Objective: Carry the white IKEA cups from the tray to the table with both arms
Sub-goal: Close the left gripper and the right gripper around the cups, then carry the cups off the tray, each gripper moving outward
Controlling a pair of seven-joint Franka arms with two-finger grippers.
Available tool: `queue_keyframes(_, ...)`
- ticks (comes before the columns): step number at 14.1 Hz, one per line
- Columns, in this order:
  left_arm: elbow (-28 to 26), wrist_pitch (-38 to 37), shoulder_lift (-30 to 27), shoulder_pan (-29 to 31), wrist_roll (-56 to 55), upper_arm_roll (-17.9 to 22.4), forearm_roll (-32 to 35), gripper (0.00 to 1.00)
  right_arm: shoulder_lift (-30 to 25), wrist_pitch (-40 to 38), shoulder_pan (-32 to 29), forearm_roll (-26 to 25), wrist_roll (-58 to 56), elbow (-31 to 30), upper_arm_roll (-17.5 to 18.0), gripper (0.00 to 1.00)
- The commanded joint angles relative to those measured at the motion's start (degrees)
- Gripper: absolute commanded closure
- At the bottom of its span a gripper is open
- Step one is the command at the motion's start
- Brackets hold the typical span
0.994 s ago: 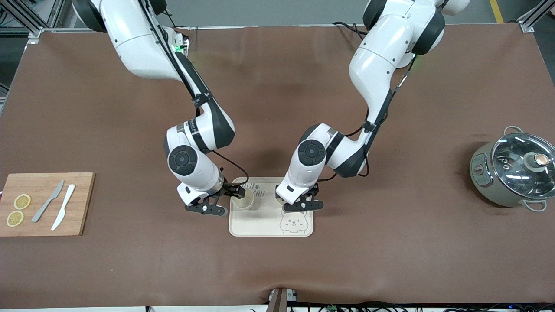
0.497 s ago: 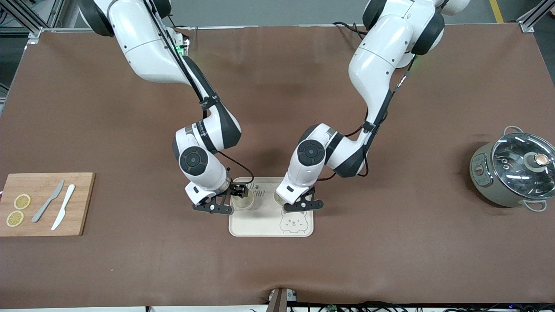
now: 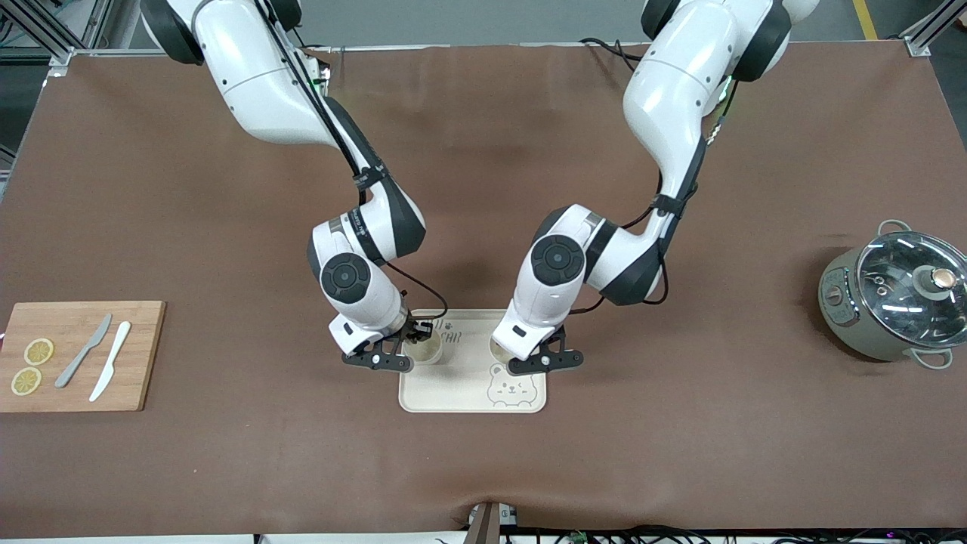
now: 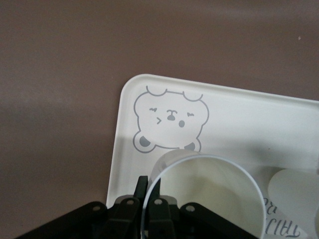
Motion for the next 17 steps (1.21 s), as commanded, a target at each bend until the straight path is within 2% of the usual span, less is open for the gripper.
queue_keyframes(1,-7.79,-2.65,-7.51,1.31,1.07,0.21,1.32,1.00,0.73,0.51,0.55,-0.82,1.72,1.29,-0.46,1.00)
queue_keyframes(6,-28.01,-3.53,-25.97,7.28,15.91,-0.41,0.97,1.00,0.11,-0.36,-0.41,-0.73,3.39,4.28,-0.55,1.00)
queue_keyframes(10,-39.62,-3.79,-35.21,10.88,21.37,-0.50,0.88,1.00,-0.94,-2.90,-3.48,-1.17,0.07,6.11,-0.72,1.00)
queue_keyframes(12,-43.93,-3.71,-38.64,12.38,25.05,-0.50,0.88,1.00,-0.94,-6.41,-5.85,-1.17,-5.11,8.49,-0.72,1.00)
queue_keyframes(17,-51.23,-2.39,-44.18,15.19,28.85,-0.41,0.88,1.00,-1.47,-9.24,-11.74,-1.87,-17.33,8.76,-0.90,1.00)
